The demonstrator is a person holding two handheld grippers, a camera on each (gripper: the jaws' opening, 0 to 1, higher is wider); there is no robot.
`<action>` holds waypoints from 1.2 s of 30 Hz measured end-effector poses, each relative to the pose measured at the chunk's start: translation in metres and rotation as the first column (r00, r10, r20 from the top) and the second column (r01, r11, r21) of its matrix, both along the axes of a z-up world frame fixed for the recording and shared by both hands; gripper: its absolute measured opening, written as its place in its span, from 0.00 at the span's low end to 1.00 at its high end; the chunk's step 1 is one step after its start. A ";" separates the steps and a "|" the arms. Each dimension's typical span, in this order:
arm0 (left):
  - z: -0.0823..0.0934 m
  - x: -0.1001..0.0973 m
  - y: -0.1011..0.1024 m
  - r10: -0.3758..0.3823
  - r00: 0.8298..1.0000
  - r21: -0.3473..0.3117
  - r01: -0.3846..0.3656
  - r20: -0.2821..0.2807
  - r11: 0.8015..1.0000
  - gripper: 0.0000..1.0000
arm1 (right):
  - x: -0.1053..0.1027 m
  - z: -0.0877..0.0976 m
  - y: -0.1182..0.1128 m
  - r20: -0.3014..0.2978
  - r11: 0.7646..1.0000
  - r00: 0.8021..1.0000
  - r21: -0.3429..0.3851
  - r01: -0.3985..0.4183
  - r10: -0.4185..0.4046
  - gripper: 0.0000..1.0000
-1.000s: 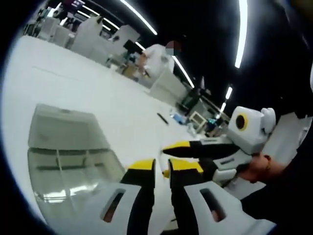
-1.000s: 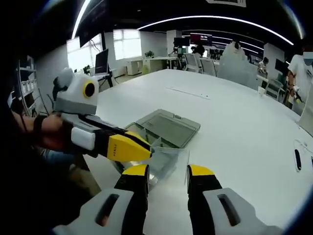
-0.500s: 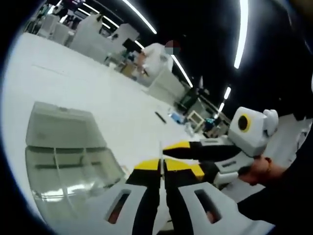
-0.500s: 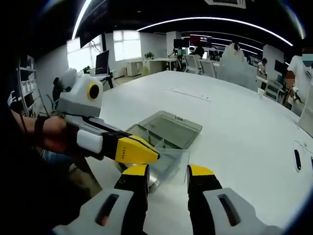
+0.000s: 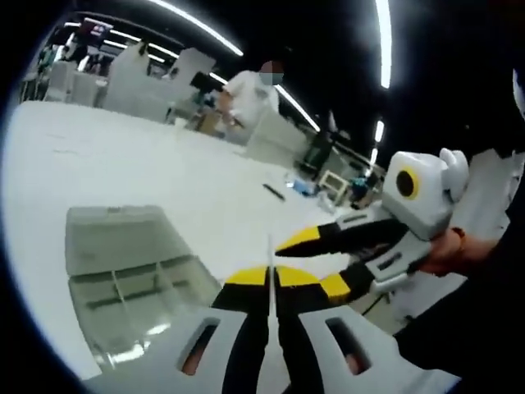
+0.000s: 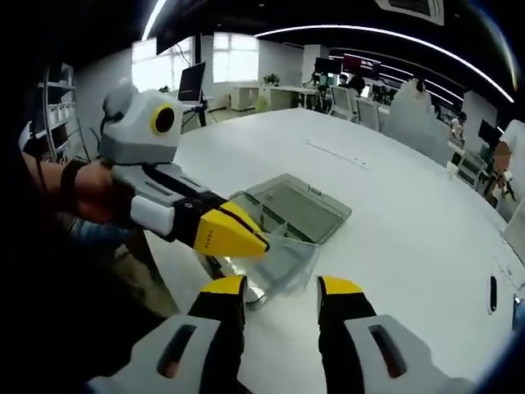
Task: Insert the divider into the dual guide fixture by aligning both edges with the guide slots and pushing it downward to the bottom, including one-sided entry, uneven engagement, binding, and posture correction.
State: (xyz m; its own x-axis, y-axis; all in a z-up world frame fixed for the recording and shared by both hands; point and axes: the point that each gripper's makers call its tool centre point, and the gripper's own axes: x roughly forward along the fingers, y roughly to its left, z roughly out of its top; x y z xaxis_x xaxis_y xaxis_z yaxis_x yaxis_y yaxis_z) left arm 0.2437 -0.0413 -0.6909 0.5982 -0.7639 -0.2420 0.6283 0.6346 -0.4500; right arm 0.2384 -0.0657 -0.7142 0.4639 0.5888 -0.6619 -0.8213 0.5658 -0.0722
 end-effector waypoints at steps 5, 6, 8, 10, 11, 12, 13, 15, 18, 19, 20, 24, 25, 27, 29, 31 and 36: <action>-0.003 -0.004 0.005 -0.035 0.998 0.121 0.029 0.055 0.992 0.00 | 0.004 0.008 -0.001 0.044 0.998 0.997 -0.026 -0.055 0.056 0.27; -0.002 -0.006 0.004 -0.051 0.995 0.146 0.039 0.080 0.989 0.00 | 0.005 0.008 -0.002 0.047 0.997 0.997 -0.036 -0.061 0.063 0.26; -0.002 -0.010 0.001 -0.073 0.994 0.152 0.060 0.080 0.987 0.00 | 0.006 0.009 -0.002 0.047 0.995 0.995 -0.053 -0.088 0.090 0.26; -0.003 -0.013 -0.001 -0.094 0.993 0.154 0.082 0.074 0.985 0.00 | 0.008 0.013 0.000 0.065 0.992 0.991 -0.056 -0.115 0.118 0.25; -0.003 -0.014 -0.002 -0.099 0.992 0.157 0.086 0.075 0.984 0.00 | 0.009 0.014 0.001 0.062 0.991 0.990 -0.052 -0.123 0.126 0.25; -0.003 -0.013 -0.002 -0.096 0.992 0.163 0.082 0.079 0.983 0.00 | 0.009 0.014 0.001 0.059 0.990 0.989 -0.055 -0.131 0.134 0.24; -0.003 -0.013 -0.001 -0.091 0.992 0.173 0.075 0.086 0.982 0.00 | 0.009 0.014 0.001 0.064 0.987 0.986 -0.064 -0.148 0.152 0.23; -0.004 -0.013 0.000 -0.084 0.993 0.180 0.067 0.087 0.981 0.00 | 0.010 0.013 0.000 0.065 0.983 0.983 -0.075 -0.165 0.170 0.21; -0.006 -0.014 -0.001 -0.086 0.991 0.199 0.065 0.099 0.978 0.00 | 0.009 0.012 0.000 0.062 0.980 0.980 -0.079 -0.185 0.190 0.21; -0.007 -0.014 -0.001 -0.091 0.991 0.213 0.068 0.100 0.975 0.00 | 0.008 0.012 0.001 0.060 0.976 0.977 -0.080 -0.200 0.205 0.20; -0.010 -0.015 -0.001 -0.105 0.989 0.236 0.078 0.105 0.969 0.00 | 0.007 0.013 0.002 0.065 0.973 0.973 -0.081 -0.216 0.222 0.20; -0.012 -0.017 -0.003 -0.136 0.982 0.278 0.094 0.135 0.956 0.00 | 0.004 0.014 0.004 0.080 0.959 0.958 -0.091 -0.268 0.275 0.17; -0.012 -0.017 -0.003 -0.145 0.979 0.293 0.098 0.143 0.951 0.00 | 0.004 0.013 0.004 0.081 0.959 0.957 -0.093 -0.269 0.277 0.17; -0.013 -0.019 -0.006 -0.172 0.972 0.326 0.112 0.161 0.939 0.00 | 0.001 0.011 0.004 0.071 0.949 0.949 -0.096 -0.300 0.307 0.16; -0.014 -0.022 -0.009 -0.194 0.968 0.340 0.131 0.159 0.931 0.00 | -0.001 0.009 0.004 0.064 0.946 0.947 -0.099 -0.309 0.316 0.14; -0.012 -0.025 -0.014 -0.232 0.956 0.351 0.158 0.179 0.923 0.00 | -0.004 0.008 0.005 0.062 0.937 0.938 -0.108 -0.333 0.341 0.11; -0.006 -0.027 -0.019 -0.278 0.930 0.378 0.174 0.240 0.909 0.00 | -0.012 0.003 0.006 0.035 0.919 0.923 -0.114 -0.378 0.384 0.09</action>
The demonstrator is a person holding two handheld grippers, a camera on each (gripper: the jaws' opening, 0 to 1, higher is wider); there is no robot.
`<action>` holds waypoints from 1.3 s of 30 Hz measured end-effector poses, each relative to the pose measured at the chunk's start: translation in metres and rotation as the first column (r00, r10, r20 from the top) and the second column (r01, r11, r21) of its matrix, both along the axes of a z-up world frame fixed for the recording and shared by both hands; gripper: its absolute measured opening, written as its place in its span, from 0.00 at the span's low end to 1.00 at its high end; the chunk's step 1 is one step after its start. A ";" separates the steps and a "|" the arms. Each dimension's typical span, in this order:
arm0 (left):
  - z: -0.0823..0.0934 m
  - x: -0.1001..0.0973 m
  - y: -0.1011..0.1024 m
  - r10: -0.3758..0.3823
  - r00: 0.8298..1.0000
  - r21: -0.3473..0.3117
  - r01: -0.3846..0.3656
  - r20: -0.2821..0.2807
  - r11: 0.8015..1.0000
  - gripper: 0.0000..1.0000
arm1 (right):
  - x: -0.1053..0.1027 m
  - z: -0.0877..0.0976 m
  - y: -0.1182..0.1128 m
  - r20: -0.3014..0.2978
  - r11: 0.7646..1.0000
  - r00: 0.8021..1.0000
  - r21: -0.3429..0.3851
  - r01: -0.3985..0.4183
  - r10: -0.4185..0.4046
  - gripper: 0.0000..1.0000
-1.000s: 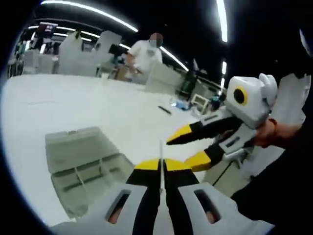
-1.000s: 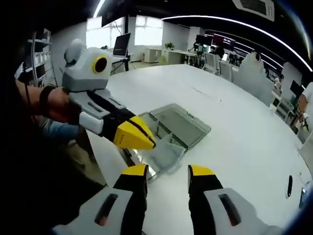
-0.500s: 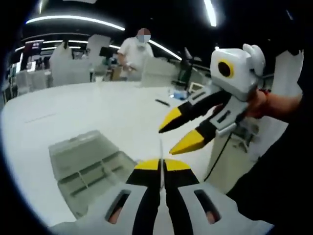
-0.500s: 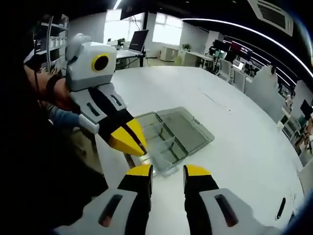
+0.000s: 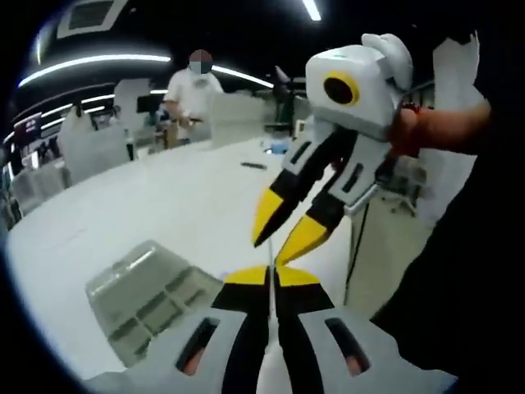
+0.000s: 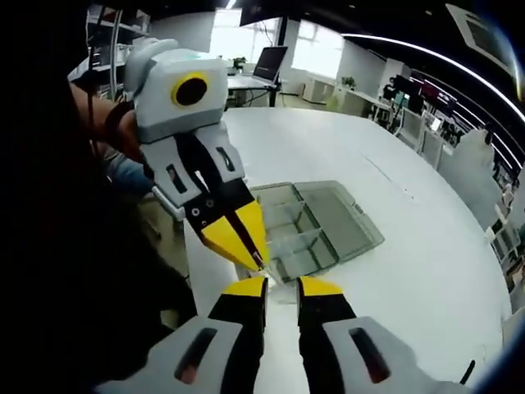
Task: Insert the divider into the dual guide fixture by aligning both edges with the guide slots and pushing it downward to the bottom, including one-sided entry, uneven engagement, binding, and posture correction.
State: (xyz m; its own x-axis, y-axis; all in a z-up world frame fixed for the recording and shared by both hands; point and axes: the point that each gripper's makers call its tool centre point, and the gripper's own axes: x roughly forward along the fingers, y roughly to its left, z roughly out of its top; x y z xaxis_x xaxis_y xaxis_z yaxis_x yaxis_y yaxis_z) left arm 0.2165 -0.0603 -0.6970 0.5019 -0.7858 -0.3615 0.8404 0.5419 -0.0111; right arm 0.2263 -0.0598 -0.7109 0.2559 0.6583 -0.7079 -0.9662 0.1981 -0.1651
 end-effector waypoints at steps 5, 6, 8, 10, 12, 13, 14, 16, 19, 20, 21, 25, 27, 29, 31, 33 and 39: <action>-0.004 -0.001 0.003 -0.012 1.000 0.047 0.012 0.003 0.999 0.00 | -0.003 0.001 -0.001 -0.004 1.000 1.000 -0.007 -0.020 0.020 0.01; -0.003 -0.001 0.004 -0.015 1.000 0.042 0.015 0.006 0.999 0.00 | -0.004 0.001 -0.001 -0.006 1.000 1.000 -0.005 -0.021 0.021 0.01; -0.001 -0.002 0.004 -0.026 0.999 0.045 0.025 0.031 0.999 0.00 | -0.004 0.001 -0.001 -0.011 1.000 0.999 -0.005 -0.031 0.031 0.01; -0.001 -0.003 0.003 -0.035 0.999 0.049 0.033 0.036 0.998 0.00 | -0.005 0.000 -0.001 -0.011 0.998 0.999 -0.018 -0.053 0.053 0.00; 0.000 -0.005 0.002 -0.064 0.996 0.063 0.061 0.057 0.996 0.00 | -0.007 -0.002 -0.001 -0.006 0.995 0.996 -0.039 -0.089 0.089 0.01; 0.000 -0.006 0.001 -0.072 0.996 0.064 0.069 0.052 0.996 0.00 | -0.008 -0.004 -0.001 -0.017 0.994 0.995 -0.046 -0.095 0.094 0.00; 0.001 -0.007 0.001 -0.082 0.995 0.072 0.078 0.058 0.994 0.00 | -0.009 -0.004 -0.001 -0.021 0.994 0.995 -0.050 -0.100 0.099 0.00; 0.001 -0.008 0.002 -0.087 0.994 0.084 0.081 0.066 0.993 0.00 | -0.010 -0.004 0.000 -0.025 0.992 0.993 -0.051 -0.119 0.117 0.00; 0.006 -0.012 0.002 -0.105 0.990 0.059 0.100 0.089 0.993 0.00 | -0.011 -0.007 0.001 -0.058 0.989 0.990 -0.059 -0.133 0.130 0.01; 0.008 -0.012 0.001 -0.108 0.989 0.038 0.105 0.097 0.994 0.00 | -0.011 -0.008 0.001 -0.051 0.987 0.989 -0.068 -0.145 0.142 0.02; 0.007 -0.012 0.003 -0.109 0.990 0.044 0.105 0.093 0.993 0.00 | -0.013 -0.008 0.002 -0.048 0.984 0.986 -0.071 -0.162 0.159 0.02; 0.003 -0.010 0.008 -0.102 0.991 0.057 0.097 0.085 0.994 0.00 | -0.015 -0.008 0.003 -0.064 0.982 0.984 -0.075 -0.172 0.167 0.00; -0.001 -0.007 0.013 -0.072 0.995 0.068 0.067 0.074 0.995 0.00 | -0.018 -0.006 0.005 -0.086 0.980 0.980 -0.068 -0.184 0.178 0.00; -0.001 -0.007 0.014 -0.061 0.997 0.039 0.059 0.057 0.997 0.01 | -0.019 -0.005 0.006 -0.096 0.978 0.978 -0.081 -0.191 0.183 0.00; 0.001 -0.004 0.016 -0.038 0.998 0.018 0.038 0.057 0.999 0.03 | -0.020 -0.004 0.008 -0.108 0.977 0.977 -0.086 -0.193 0.183 0.00; 0.003 -0.002 0.017 -0.023 0.999 -0.006 0.023 0.047 1.000 0.04 | -0.020 -0.003 0.009 -0.113 0.977 0.977 -0.086 -0.193 0.183 0.00; 0.005 0.002 0.025 0.015 0.999 -0.028 -0.014 0.044 1.000 0.05 | -0.017 0.000 0.017 -0.169 0.982 0.974 -0.088 -0.167 0.150 0.00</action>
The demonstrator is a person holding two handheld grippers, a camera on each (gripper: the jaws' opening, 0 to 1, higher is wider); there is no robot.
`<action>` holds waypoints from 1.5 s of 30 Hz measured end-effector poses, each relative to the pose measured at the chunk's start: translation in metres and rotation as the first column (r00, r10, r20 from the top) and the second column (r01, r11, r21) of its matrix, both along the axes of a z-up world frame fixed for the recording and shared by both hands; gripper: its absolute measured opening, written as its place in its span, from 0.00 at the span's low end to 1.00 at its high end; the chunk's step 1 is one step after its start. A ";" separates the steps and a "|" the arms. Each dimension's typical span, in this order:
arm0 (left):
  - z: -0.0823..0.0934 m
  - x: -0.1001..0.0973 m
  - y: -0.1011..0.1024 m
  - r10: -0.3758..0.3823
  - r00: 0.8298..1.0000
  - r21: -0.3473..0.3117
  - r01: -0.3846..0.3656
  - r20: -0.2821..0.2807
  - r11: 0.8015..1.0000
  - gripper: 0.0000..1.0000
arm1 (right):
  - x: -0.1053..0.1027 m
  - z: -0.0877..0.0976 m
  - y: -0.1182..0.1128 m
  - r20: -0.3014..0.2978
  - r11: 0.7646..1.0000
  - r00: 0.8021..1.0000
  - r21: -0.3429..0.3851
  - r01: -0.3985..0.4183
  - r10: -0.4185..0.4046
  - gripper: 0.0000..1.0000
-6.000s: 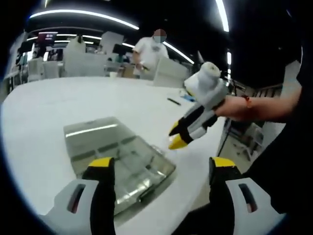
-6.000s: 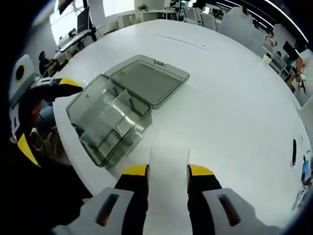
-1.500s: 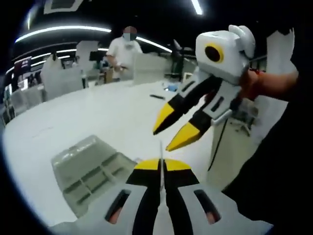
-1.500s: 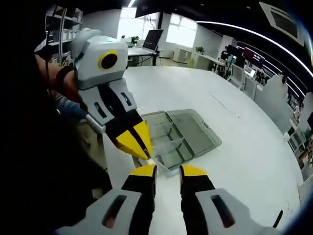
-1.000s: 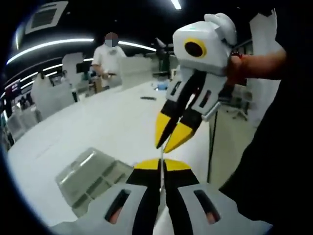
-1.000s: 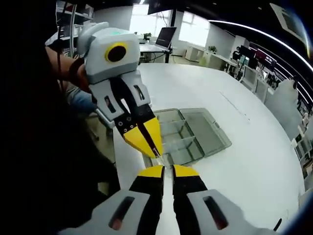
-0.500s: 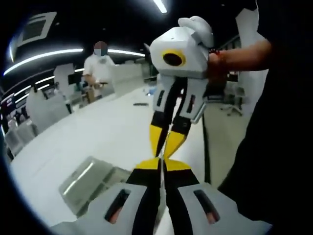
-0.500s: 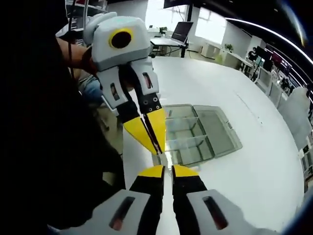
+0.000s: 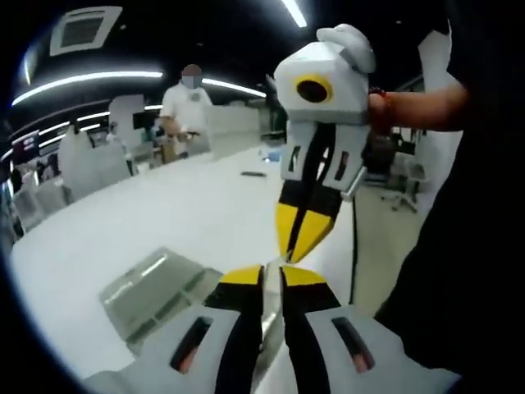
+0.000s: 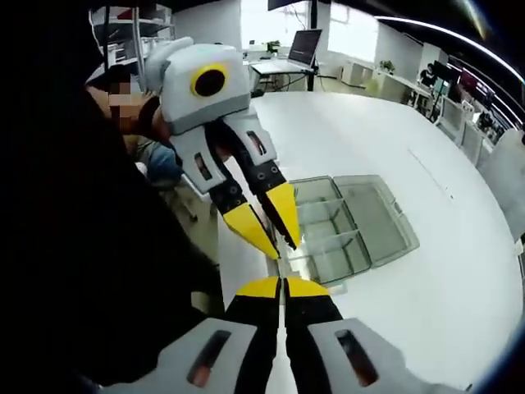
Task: Insert the divider into the dual guide fixture by aligning both edges with the guide slots and pushing it downward to the bottom, including one-sided entry, uneven engagement, binding, and posture correction.
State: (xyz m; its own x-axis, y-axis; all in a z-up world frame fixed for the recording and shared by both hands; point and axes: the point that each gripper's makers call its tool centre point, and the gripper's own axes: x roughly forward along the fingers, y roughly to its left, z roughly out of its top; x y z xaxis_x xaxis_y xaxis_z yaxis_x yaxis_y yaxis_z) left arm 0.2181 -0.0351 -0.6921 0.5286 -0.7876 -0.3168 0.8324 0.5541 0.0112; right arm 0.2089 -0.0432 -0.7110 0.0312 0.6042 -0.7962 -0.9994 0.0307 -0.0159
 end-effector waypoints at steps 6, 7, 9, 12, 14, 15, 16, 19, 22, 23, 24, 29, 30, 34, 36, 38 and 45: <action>0.003 0.003 0.009 0.055 0.998 -0.032 -0.056 -0.011 0.998 0.06 | 0.003 0.005 0.007 -0.001 1.000 1.000 -0.007 -0.021 0.021 0.00; 0.002 0.003 0.010 0.064 0.998 -0.037 -0.065 -0.017 0.997 0.07 | 0.003 0.004 0.008 -0.004 1.000 1.000 -0.008 -0.023 0.023 0.00; 0.003 0.002 0.012 0.078 0.997 -0.051 -0.079 -0.018 0.996 0.09 | 0.005 0.004 0.010 -0.002 0.999 1.000 -0.012 -0.030 0.030 0.00; 0.004 0.003 0.015 0.099 0.995 -0.080 -0.101 -0.029 0.992 0.12 | 0.007 0.005 0.014 0.002 0.999 0.999 -0.016 -0.043 0.043 0.00; 0.002 0.003 0.018 0.111 0.993 -0.076 -0.114 -0.040 0.991 0.13 | 0.008 0.005 0.017 0.004 0.998 0.999 -0.024 -0.054 0.054 0.00; 0.003 0.003 0.020 0.117 0.993 -0.072 -0.119 -0.035 0.990 0.14 | 0.008 0.005 0.019 0.005 0.998 0.998 -0.026 -0.062 0.062 0.00; 0.003 0.003 0.022 0.121 0.992 -0.073 -0.123 -0.035 0.990 0.14 | 0.008 0.005 0.020 0.005 0.997 0.998 -0.027 -0.067 0.067 0.00; 0.002 0.005 0.030 0.155 0.986 -0.088 -0.159 -0.055 0.983 0.17 | 0.011 0.008 0.025 0.006 0.997 0.997 -0.029 -0.075 0.076 0.00; 0.001 0.008 0.038 0.190 0.980 -0.097 -0.196 -0.063 0.976 0.22 | 0.015 0.009 0.028 0.009 0.997 0.997 -0.025 -0.076 0.076 0.00; 0.000 0.009 0.041 0.197 0.979 -0.096 -0.202 -0.060 0.975 0.24 | 0.016 0.009 0.029 0.008 0.997 0.997 -0.025 -0.073 0.073 0.00; -0.001 0.010 0.044 0.204 0.977 -0.094 -0.209 -0.062 0.973 0.24 | 0.018 0.008 0.030 0.002 0.997 0.998 -0.025 -0.070 0.070 0.00; -0.001 0.013 0.053 0.236 0.969 -0.117 -0.243 -0.070 0.963 0.25 | 0.027 0.009 0.035 -0.008 0.999 0.999 -0.014 -0.049 0.049 0.00; -0.001 0.014 0.055 0.246 0.967 -0.122 -0.253 -0.073 0.960 0.25 | 0.029 0.008 0.036 -0.010 0.999 0.999 -0.012 -0.046 0.046 0.00; -0.003 0.016 0.062 0.274 0.958 -0.127 -0.282 -0.080 0.951 0.27 | 0.034 0.007 0.039 -0.022 0.999 0.999 -0.015 -0.046 0.046 0.00; -0.003 0.017 0.065 0.289 0.954 -0.131 -0.297 -0.079 0.946 0.29 | 0.035 0.006 0.041 -0.021 0.998 0.998 -0.021 -0.053 0.053 0.00; -0.003 0.018 0.069 0.302 0.950 -0.144 -0.310 -0.078 0.940 0.29 | 0.038 0.005 0.044 -0.024 0.998 0.998 -0.020 -0.057 0.057 0.00; -0.004 0.019 0.077 0.342 0.935 -0.158 -0.353 -0.089 0.922 0.32 | 0.042 0.003 0.050 -0.022 0.997 0.997 -0.025 -0.079 0.079 0.00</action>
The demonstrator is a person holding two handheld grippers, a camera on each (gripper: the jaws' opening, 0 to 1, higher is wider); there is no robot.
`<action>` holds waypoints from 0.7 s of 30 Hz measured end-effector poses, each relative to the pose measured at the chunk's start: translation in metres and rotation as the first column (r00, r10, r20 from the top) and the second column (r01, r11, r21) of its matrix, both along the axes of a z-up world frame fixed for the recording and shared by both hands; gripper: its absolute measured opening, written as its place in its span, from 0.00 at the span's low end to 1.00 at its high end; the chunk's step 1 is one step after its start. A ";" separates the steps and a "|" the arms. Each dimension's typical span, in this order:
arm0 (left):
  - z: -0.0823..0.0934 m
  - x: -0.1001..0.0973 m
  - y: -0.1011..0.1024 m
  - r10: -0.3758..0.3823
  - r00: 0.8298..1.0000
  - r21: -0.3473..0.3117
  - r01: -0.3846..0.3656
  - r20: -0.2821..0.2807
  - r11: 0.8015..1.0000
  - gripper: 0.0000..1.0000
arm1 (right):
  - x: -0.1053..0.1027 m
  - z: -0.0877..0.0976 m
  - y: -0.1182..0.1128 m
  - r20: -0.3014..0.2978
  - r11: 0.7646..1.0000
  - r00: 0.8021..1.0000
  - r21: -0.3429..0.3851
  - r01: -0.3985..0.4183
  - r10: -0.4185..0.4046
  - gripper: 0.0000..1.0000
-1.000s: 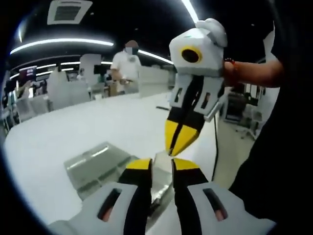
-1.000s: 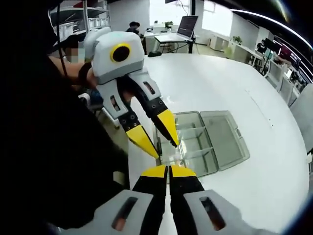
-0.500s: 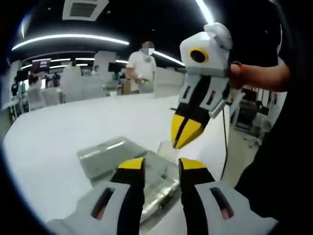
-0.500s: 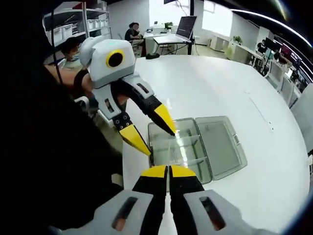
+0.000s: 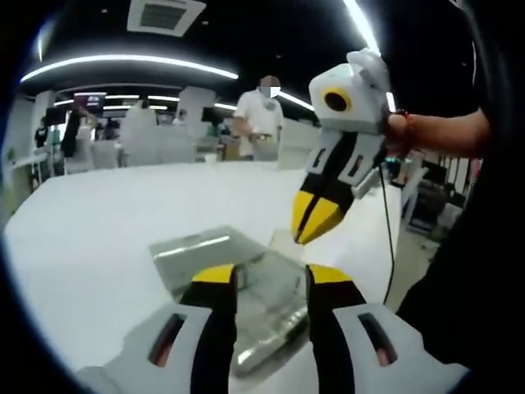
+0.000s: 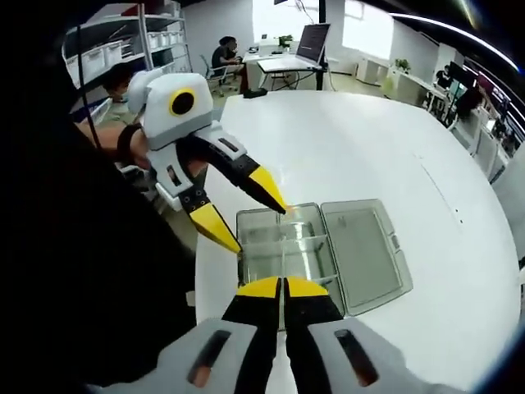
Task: Insert the divider into the dual guide fixture by aligning both edges with the guide slots and pushing it downward to the bottom, including one-sided entry, uneven engagement, binding, and posture correction.
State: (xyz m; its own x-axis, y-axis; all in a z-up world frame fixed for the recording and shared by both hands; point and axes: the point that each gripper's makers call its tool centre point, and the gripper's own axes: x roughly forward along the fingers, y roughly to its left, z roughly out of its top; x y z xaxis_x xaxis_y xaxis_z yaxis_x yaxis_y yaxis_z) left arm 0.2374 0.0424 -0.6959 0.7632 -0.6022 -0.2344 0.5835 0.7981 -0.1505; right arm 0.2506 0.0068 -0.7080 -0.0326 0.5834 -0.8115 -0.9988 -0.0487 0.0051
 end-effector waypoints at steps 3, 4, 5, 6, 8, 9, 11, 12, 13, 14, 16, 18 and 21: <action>-0.001 -0.002 0.003 0.011 1.000 0.000 -0.011 -0.006 1.000 0.32 | 0.000 0.000 0.003 0.006 1.000 1.000 0.007 -0.020 0.020 0.00; -0.003 -0.002 0.004 0.014 1.000 0.007 -0.014 -0.012 1.000 0.33 | 0.001 -0.002 0.003 0.010 1.000 1.000 0.002 -0.023 0.023 0.00; -0.003 -0.003 0.005 0.016 1.000 0.012 -0.016 -0.014 1.000 0.33 | 0.001 -0.003 0.003 0.014 1.000 1.000 -0.003 -0.027 0.027 0.00; -0.003 -0.004 0.006 0.018 1.000 0.011 -0.018 -0.013 1.000 0.33 | 0.002 -0.005 0.004 0.021 0.999 0.999 -0.003 -0.033 0.033 0.00; -0.002 -0.006 0.009 0.026 1.000 0.006 -0.026 -0.011 1.000 0.33 | 0.003 -0.007 0.005 0.023 0.999 0.999 -0.003 -0.039 0.039 0.00; -0.002 -0.007 0.009 0.028 1.000 0.005 -0.028 -0.010 1.000 0.33 | 0.002 -0.008 0.005 0.023 0.999 0.999 -0.003 -0.042 0.042 0.00; -0.003 -0.008 0.010 0.030 0.999 0.009 -0.029 -0.012 1.000 0.33 | 0.001 -0.009 0.006 0.021 0.999 0.999 0.002 -0.045 0.045 0.00; -0.004 -0.009 0.011 0.029 0.999 0.013 -0.029 -0.014 0.999 0.33 | 0.001 -0.011 0.007 0.024 0.999 0.998 0.000 -0.049 0.049 0.00; -0.004 -0.009 0.011 0.030 0.999 0.015 -0.030 -0.016 0.999 0.33 | 0.001 -0.012 0.007 0.029 0.999 0.998 -0.004 -0.053 0.053 0.00; -0.004 -0.010 0.012 0.033 0.999 0.017 -0.033 -0.017 0.999 0.33 | 0.001 -0.013 0.007 0.034 0.998 0.998 -0.004 -0.058 0.058 0.00; -0.004 -0.011 0.015 0.039 0.999 0.013 -0.038 -0.017 0.999 0.33 | 0.001 -0.014 0.007 0.039 0.998 0.997 -0.004 -0.063 0.063 0.00; -0.005 -0.012 0.016 0.043 0.999 0.012 -0.043 -0.025 0.999 0.33 | 0.001 -0.016 0.007 0.041 0.998 0.997 -0.011 -0.065 0.065 0.00; -0.006 -0.013 0.017 0.044 0.999 0.018 -0.044 -0.026 0.999 0.33 | 0.000 -0.017 0.008 0.034 0.998 0.997 -0.001 -0.067 0.067 0.00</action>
State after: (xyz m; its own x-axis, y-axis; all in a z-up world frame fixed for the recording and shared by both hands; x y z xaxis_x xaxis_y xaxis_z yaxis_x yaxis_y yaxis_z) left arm 0.2245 0.0593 -0.7020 0.7824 -0.5636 -0.2652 0.5436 0.8257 -0.1509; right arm 0.2511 0.0149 -0.7252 -0.0438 0.5806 -0.8130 -0.9929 -0.1156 -0.0290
